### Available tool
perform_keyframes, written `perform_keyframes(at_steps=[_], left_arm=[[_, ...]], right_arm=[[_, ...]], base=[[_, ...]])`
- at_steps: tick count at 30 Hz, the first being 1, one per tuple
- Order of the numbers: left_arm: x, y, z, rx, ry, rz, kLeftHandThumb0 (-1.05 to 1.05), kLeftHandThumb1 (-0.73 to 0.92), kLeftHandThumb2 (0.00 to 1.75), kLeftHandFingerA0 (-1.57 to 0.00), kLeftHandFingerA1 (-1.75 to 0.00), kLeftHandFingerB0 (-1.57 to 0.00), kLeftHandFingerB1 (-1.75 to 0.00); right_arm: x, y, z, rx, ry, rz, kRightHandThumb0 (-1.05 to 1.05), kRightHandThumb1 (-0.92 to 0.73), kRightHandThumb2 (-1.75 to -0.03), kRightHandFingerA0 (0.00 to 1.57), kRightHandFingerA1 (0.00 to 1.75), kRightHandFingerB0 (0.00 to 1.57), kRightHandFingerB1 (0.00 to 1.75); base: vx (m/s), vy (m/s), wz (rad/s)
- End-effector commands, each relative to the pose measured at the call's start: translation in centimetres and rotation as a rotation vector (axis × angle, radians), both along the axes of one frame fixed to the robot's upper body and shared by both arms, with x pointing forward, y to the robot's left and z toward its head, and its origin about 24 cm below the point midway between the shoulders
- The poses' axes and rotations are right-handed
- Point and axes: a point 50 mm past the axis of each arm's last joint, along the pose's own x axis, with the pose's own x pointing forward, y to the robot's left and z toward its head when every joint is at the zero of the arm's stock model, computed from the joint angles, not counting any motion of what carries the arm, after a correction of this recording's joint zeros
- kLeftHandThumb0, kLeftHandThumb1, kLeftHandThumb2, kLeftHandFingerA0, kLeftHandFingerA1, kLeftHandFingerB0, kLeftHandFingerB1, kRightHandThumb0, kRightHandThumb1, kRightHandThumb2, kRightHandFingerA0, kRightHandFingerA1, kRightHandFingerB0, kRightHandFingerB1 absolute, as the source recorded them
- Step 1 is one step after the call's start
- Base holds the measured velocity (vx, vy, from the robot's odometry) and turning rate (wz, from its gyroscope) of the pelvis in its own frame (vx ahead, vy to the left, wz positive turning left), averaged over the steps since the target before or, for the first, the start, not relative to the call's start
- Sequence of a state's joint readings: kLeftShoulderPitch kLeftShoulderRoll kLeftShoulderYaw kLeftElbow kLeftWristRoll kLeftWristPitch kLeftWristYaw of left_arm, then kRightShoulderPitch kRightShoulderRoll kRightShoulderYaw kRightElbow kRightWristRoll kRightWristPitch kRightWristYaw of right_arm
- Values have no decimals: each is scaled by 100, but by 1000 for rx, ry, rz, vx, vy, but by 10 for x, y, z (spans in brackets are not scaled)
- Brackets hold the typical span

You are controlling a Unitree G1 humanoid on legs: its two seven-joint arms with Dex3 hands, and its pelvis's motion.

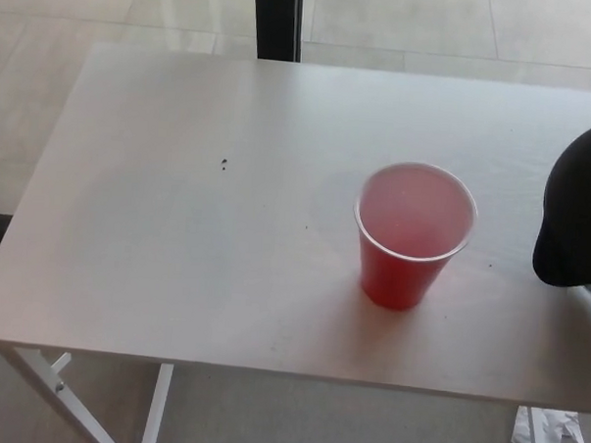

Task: The robot uses its right hand to lift up a kettle kept on the middle of the desk by its handle and tilt it into a glass kept next to it to pour out water

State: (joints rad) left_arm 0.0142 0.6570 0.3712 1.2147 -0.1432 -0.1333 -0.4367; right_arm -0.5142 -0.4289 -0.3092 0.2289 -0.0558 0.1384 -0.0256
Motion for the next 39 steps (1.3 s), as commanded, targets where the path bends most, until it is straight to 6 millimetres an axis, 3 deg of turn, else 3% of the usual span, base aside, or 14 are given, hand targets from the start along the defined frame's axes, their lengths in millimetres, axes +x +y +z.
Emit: perform_keyframes(at_steps=[1, 5, 6, 15, 16, 17, 18, 27, 28, 31, 32, 33, 38, 39], left_arm=[[0, 5, 6, 2, -8, 9, -70, 62, 100, -49, -61, -31, -53], [-1, 6, 6, 17, 4, 3, -70, 79, 64, -56, -51, -38, -41], [-1, 6, 7, 18, 3, -3, -73, 63, 102, -50, -61, -31, -53], [-2, 5, 6, 5, -4, 6, -73, 63, 102, -50, -62, -31, -53], [-3, 5, 5, -1, -4, 12, -73, 80, 63, -56, -52, -37, -41], [-3, 5, 4, 2, 0, 14, -73, 63, 102, -51, -62, -32, -53], [-3, 4, 4, 8, 6, 13, -71, 80, 64, -57, -50, -39, -41], [-2, 4, 3, 10, 11, 20, -73, 63, 101, -52, -61, -33, -54], [-2, 4, 3, 5, 16, 24, -71, 63, 101, -51, -61, -33, -53], [-2, 4, 3, 7, 11, 16, -71, 63, 101, -51, -61, -33, -54], [-2, 4, 3, 7, 11, 16, -71, 63, 101, -51, -61, -33, -54], [-2, 4, 3, 25, 16, -6, -75, 80, 64, -58, -49, -41, -40], [-2, 4, 4, 24, -2, 5, -74, 63, 100, -56, -62, -35, -53], [-1, 3, 3, 10, -3, 13, -74, 78, 63, -57, -51, -40, -42]], right_arm=[[3, -1, 15, 17, -22, -39, -14, -44, -116, 95, 175, 79, 157], [6, 0, 19, 25, -38, -24, -7, -42, -119, 93, 175, 82, 161], [7, 1, 21, -1, -39, -29, -8, -41, -118, 90, 175, 81, 160], [14, 15, 41, -11, -73, 8, -17, -37, -131, 96, 172, 87, 154], [15, 17, 43, 5, -77, 10, -26, -40, -117, 126, 141, 106, 128], [16, 19, 45, 6, -74, -1, -23, -38, -121, 100, 174, 84, 152], [17, 20, 47, -2, -80, 2, -25, -39, -116, 125, 139, 106, 127], [22, 29, 59, -99, -112, 9, -20, -36, -125, 96, 175, 85, 156], [23, 31, 60, -106, -111, 16, -25, -41, -115, 124, 140, 105, 127], [24, 35, 63, -91, -106, 24, -21, -40, -120, 100, 174, 85, 148], [24, 38, 64, -87, -115, 29, -24, -39, -116, 129, 142, 105, 125], [24, 41, 66, -122, -113, 29, -25, -40, -118, 129, 142, 103, 124], [23, 44, 68, -138, -110, 27, -26, -41, -115, 125, 139, 103, 123], [25, 48, 71, -166, -107, 40, -25, -50, -97, 92, 175, 77, 159]], base=[[0, 0, 0], [0, 0, 0], [0, 0, 0], [0, 0, 0], [0, 0, 0], [0, 0, 0], [0, 0, 0], [0, 0, 0], [0, 0, 0], [0, 0, 0], [0, 0, 0], [0, 0, 0], [0, 0, 0], [0, 0, 0]])
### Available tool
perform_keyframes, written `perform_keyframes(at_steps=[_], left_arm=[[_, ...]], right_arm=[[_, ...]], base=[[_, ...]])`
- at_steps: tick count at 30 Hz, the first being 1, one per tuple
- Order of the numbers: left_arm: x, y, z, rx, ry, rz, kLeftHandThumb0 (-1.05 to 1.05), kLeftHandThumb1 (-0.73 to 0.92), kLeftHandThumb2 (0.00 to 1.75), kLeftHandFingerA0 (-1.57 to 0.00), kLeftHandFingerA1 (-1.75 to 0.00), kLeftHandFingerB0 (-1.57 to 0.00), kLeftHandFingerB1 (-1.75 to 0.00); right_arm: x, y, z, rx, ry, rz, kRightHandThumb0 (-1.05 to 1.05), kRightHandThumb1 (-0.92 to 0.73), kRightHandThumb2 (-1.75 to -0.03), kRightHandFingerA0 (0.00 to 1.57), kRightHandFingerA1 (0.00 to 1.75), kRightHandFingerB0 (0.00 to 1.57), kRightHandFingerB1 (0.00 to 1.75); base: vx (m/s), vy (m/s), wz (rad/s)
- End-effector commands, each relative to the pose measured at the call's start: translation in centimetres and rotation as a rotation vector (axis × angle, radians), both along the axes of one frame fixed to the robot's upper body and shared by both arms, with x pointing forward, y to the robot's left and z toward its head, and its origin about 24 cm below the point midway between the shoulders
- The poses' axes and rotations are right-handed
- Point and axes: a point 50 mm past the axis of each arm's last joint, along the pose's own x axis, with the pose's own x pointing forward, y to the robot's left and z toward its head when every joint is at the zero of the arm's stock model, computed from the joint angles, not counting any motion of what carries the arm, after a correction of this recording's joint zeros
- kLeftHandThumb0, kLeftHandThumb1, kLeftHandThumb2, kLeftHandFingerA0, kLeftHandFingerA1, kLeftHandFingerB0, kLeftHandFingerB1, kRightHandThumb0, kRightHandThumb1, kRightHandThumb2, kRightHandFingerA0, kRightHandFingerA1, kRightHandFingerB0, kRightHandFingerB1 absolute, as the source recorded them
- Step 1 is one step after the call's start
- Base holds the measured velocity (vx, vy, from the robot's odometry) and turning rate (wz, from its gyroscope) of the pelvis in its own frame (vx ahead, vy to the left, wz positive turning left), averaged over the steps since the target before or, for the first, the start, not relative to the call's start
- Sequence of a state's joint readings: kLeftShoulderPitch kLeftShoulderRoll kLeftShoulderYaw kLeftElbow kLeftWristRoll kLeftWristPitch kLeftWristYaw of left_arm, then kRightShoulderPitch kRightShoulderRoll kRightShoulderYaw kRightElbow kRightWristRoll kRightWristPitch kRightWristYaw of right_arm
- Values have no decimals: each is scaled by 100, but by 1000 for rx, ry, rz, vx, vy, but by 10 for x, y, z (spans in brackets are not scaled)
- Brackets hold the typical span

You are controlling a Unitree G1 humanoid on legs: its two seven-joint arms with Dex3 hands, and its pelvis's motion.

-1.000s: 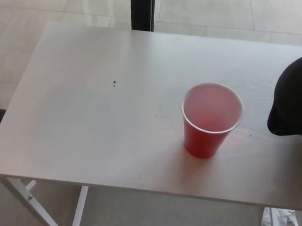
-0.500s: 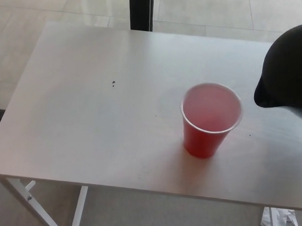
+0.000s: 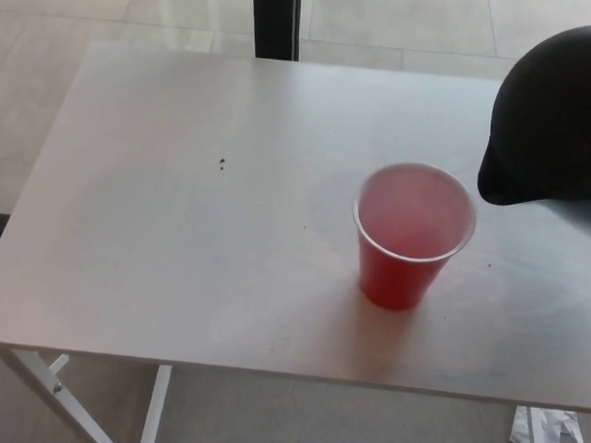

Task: The robot uses its right hand to lift up a kettle kept on the middle of the desk by its handle and tilt it into a glass kept next to it to pour out water

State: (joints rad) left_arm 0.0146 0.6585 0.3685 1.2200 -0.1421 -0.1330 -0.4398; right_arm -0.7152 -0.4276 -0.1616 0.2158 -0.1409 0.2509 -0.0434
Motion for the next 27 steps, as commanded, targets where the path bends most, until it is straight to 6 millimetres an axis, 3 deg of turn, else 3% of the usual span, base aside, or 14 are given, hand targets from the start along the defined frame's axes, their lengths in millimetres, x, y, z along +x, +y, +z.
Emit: perform_keyframes(at_steps=[1, 2, 3, 6, 7, 9, 10, 13, 14, 15, 16, 17, 19, 27], left_arm=[[1, 5, 5, 11, -9, 15, -72, 63, 100, -55, -62, -33, -54], [2, 4, 6, 10, -6, 5, -73, 62, 101, -50, -61, -31, -53], [2, 5, 6, 17, 2, 4, -73, 64, 101, -53, -62, -34, -54], [2, 5, 5, 14, -6, 25, -71, 61, 101, -53, -63, -35, -55], [3, 5, 6, 16, -2, 15, -70, 79, 64, -56, -49, -38, -41], [3, 5, 7, 12, -1, 0, -74, 79, 63, -57, -52, -38, -42], [4, 4, 6, 22, 1, 1, -73, 64, 102, -55, -63, -34, -54], [4, 4, 6, 16, -2, 1, -78, 64, 103, -57, -63, -36, -54], [4, 4, 6, 10, -6, 13, -77, 62, 102, -57, -64, -35, -54], [4, 4, 6, 15, -4, 3, -76, 62, 103, -57, -64, -34, -54], [5, 4, 6, 14, -4, 6, -75, 63, 102, -57, -64, -36, -54], [6, 5, 7, 13, -8, 0, -76, 63, 102, -57, -64, -36, -55], [7, 5, 8, 16, -10, 5, -75, 63, 101, -57, -64, -36, -54], [11, 6, 11, 27, -19, -10, -75, 63, 101, -57, -63, -36, -54]], right_arm=[[-2, 6, 25, -59, -71, -9, -25, -51, -96, 91, 175, 76, 162], [-2, 10, 29, -73, -74, -10, -34, -42, -115, 121, 139, 103, 128], [-2, 13, 31, -84, -72, -13, -24, -39, -126, 94, 175, 80, 157], [-3, 15, 33, -84, -69, -16, -24, -37, -129, 93, 175, 80, 155], [-3, 17, 35, -89, -73, -12, -30, -42, -117, 121, 138, 99, 122], [-4, 20, 38, -90, -76, -8, -26, -37, -128, 95, 164, 86, 141], [-5, 23, 39, -96, -83, -2, -23, -37, -126, 96, 163, 86, 141], [-4, 25, 39, -157, -87, -12, -27, -44, -116, 122, 139, 101, 124], [-4, 27, 40, -159, -78, -16, -22, -41, -123, 93, 175, 81, 153], [-4, 27, 40, -153, -66, -17, -30, -44, -115, 119, 137, 97, 120], [-5, 30, 42, -165, -71, -17, -23, -42, -121, 90, 175, 83, 129], [-5, 30, 42, -170, -76, -17, -28, -46, -117, 120, 137, 93, 113], [-4, 32, 43, -183, -85, -14, -20, -40, -129, 97, 170, 83, 147], [-5, 40, 47, -261, -86, 0, -18, -47, -124, 101, 167, 80, 156]], base=[[0, 0, 0], [0, 0, 0], [0, 0, 0], [0, 0, 0], [0, 0, 0], [0, 0, 0], [0, 0, 0], [0, 0, 0], [0, 0, 0], [0, 0, 0], [0, 0, 0], [0, 0, 0], [0, 0, 0], [0, 0, 0]])
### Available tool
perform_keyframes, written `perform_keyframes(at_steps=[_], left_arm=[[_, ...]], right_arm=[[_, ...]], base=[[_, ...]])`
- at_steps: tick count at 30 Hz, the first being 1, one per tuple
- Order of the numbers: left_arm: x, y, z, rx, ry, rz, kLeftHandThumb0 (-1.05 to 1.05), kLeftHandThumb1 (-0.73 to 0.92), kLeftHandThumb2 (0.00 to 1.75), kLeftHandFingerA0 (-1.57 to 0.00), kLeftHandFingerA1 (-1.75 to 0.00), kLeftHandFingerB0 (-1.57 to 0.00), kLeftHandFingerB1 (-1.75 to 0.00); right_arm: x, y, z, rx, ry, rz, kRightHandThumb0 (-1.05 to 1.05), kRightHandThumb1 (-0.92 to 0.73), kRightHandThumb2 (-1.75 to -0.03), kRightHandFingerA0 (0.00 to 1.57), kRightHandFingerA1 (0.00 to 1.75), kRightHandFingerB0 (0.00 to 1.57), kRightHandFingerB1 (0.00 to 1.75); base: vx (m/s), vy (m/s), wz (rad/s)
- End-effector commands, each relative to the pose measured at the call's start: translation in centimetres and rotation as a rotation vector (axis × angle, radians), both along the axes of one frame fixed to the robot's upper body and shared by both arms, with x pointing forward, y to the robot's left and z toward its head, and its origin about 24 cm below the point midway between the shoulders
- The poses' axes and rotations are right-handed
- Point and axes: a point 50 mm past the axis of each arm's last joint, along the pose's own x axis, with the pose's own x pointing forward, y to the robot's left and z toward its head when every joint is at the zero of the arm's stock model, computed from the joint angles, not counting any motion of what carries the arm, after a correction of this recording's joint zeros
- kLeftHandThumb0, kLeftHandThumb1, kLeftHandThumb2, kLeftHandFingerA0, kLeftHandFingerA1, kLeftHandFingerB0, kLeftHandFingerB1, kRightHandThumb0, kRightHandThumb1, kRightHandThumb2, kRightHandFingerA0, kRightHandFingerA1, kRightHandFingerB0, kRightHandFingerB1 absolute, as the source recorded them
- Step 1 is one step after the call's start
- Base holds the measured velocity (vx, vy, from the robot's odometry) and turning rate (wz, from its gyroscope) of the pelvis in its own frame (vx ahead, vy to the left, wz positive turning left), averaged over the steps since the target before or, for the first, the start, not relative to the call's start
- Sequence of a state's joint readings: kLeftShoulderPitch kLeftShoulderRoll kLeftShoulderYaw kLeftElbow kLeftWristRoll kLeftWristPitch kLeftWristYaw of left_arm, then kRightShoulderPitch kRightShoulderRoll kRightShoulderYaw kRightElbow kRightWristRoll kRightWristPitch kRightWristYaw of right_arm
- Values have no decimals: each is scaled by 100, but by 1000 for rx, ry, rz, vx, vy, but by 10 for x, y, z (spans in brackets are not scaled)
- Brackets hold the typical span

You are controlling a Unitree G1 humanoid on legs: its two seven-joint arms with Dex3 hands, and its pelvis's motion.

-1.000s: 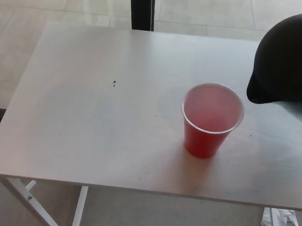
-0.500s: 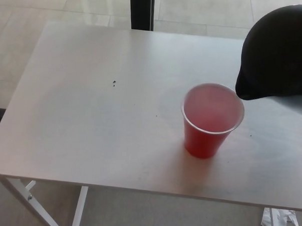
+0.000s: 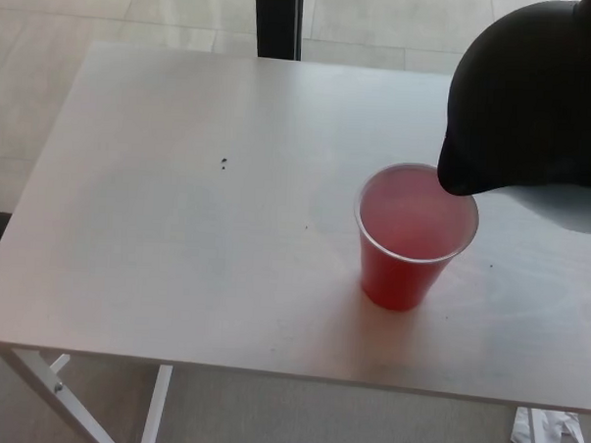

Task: The robot uses its right hand to lift up a kettle kept on the middle of the desk by its handle and tilt it into a glass kept next to it to pour out water

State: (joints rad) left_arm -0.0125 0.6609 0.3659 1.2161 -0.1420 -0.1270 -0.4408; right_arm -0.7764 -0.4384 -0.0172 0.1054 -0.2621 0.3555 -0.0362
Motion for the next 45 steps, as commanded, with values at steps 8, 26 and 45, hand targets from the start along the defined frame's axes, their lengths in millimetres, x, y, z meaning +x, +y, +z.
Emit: perform_keyframes(at_steps=[8, 26, 45], left_arm=[[3, 6, 8, 27, -3, 1, -74, 62, 101, -55, -63, -37, -55], [5, 8, 11, 27, -13, 19, -73, 77, 63, -62, -50, -43, -43], [7, 10, 13, 42, -14, 16, -72, 62, 100, -58, -63, -40, -55]], right_arm=[[-3, 8, 33, -91, -65, -27, -16, -50, -117, 94, 175, 71, 163], [5, 12, 40, -386, -45, -118, -21, -68, -82, 92, 153, 82, 87], [11, 28, 38, -523, -120, -14, -20, -58, -91, 90, 175, 74, 148]], base=[[0, 0, 0], [0, 0, 0], [0, 0, 0]])
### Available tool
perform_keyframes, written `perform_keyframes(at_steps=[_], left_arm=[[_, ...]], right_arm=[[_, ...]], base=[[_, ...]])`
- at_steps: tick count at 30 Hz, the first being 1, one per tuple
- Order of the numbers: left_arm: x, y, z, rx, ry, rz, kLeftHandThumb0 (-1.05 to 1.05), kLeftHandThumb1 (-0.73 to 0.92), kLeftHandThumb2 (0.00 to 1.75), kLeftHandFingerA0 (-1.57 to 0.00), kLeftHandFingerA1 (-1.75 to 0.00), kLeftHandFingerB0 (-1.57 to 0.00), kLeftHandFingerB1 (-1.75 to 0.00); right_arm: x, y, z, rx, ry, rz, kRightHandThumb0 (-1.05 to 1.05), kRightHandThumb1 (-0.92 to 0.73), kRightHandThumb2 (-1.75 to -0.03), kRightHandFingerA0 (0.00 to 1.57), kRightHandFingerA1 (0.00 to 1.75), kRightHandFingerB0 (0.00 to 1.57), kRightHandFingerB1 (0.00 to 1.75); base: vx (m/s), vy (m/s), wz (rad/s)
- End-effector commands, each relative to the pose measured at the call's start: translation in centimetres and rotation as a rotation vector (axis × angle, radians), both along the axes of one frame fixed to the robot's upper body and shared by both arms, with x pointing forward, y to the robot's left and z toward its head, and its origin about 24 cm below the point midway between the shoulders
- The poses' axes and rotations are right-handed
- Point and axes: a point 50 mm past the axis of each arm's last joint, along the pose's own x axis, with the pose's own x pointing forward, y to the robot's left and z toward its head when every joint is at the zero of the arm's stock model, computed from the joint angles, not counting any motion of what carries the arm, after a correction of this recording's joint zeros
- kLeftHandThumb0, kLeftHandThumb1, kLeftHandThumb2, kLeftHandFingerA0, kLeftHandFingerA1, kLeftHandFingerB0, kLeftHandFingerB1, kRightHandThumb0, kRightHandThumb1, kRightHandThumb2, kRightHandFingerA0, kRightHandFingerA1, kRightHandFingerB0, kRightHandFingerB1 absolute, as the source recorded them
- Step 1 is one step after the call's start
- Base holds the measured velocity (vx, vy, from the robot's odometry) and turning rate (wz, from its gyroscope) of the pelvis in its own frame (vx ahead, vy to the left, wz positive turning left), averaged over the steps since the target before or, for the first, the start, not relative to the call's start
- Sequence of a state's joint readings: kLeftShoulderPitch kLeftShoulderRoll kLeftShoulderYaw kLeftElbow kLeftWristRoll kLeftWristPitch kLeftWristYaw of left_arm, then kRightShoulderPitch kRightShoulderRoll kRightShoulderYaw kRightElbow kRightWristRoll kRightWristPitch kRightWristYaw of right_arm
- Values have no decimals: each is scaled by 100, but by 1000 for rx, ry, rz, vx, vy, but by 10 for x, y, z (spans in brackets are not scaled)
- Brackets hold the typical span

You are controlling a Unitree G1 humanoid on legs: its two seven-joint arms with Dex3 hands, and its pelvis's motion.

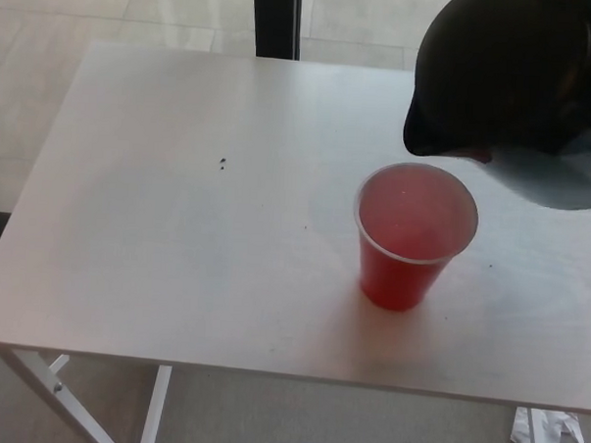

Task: The robot uses its right hand to lift up a kettle kept on the middle of the desk by its handle and tilt it into a glass kept next to it to pour out water

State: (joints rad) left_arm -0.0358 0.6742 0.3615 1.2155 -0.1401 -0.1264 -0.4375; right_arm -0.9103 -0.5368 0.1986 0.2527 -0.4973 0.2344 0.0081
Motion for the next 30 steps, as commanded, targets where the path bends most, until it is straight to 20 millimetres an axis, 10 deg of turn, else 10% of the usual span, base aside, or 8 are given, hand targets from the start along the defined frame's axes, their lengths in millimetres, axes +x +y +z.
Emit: perform_keyframes(at_steps=[1, 7, 10, 13, 17, 25, 26, 30], left_arm=[[-1, 7, 8, 24, -1, 18, -71, 63, 101, -57, -64, -38, -56], [0, 7, 9, 27, 4, 9, -72, 64, 102, -55, -63, -38, -55], [-2, 7, 8, 19, -7, 18, -73, 62, 101, -59, -63, -40, -56], [-1, 7, 8, 17, 0, 16, -72, 63, 102, -55, -63, -37, -55], [-1, 7, 8, 21, 0, 23, -75, 63, 101, -59, -63, -39, -55], [-6, 7, 6, -12, -6, 38, -74, 62, 101, -54, -62, -36, -54], [-6, 7, 6, -9, -6, 42, -74, 63, 101, -57, -64, -37, -55], [-9, 8, 5, 3, 7, 38, -77, 64, 102, -58, -62, -37, -54]], right_arm=[[-5, 6, 20, -114, -117, 30, -22, -59, -87, 93, 175, 80, 139], [1, -1, 14, -151, -101, 14, -19, -63, -69, 99, 170, 88, 71], [-2, -1, 15, -149, -102, 12, -19, -63, -90, 90, 175, 69, 156], [-3, -5, 11, -116, -90, -13, -21, -65, -82, 89, 175, 76, 115], [-10, -3, 8, -38, -79, 9, -20, -57, -104, 91, 175, 70, 159], [-15, -12, -7, 43, -38, -30, -12, -61, -72, 98, 165, 83, 75], [-16, -13, -9, 68, -31, -27, -13, -59, -93, 89, 175, 68, 159], [-21, -27, -22, 194, -5, -43, -13, -48, -117, 87, 175, 75, 156]], base=[[0, 0, 0], [0, 0, 0], [0, 0, 0], [0, 0, 0], [0, 0, 0], [0, 0, 0], [0, 0, 0], [0, 0, 0]])
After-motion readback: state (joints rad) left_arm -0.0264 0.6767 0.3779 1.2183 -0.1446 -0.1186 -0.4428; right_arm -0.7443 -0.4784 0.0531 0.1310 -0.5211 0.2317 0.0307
